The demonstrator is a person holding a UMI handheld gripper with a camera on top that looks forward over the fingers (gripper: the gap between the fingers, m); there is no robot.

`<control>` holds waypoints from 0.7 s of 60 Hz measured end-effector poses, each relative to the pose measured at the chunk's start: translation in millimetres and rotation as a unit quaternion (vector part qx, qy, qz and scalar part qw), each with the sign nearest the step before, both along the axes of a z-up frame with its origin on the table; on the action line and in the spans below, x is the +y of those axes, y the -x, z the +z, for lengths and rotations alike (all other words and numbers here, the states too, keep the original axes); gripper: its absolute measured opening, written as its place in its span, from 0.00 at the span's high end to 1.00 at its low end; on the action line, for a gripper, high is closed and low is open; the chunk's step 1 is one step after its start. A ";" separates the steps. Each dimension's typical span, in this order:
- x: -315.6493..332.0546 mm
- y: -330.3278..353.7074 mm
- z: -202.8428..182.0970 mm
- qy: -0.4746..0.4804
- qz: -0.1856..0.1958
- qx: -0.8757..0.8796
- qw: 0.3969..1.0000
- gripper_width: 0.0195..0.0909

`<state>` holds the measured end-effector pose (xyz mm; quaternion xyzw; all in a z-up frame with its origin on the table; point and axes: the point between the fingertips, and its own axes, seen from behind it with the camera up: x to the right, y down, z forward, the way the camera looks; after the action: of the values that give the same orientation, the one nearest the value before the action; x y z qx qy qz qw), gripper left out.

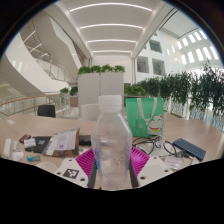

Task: Pour water

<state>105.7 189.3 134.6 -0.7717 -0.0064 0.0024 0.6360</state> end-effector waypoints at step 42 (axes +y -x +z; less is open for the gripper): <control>-49.5 15.5 -63.6 0.110 -0.008 0.023 0.994 0.12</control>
<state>90.2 139.8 71.0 -0.8368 0.0149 0.0160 0.5471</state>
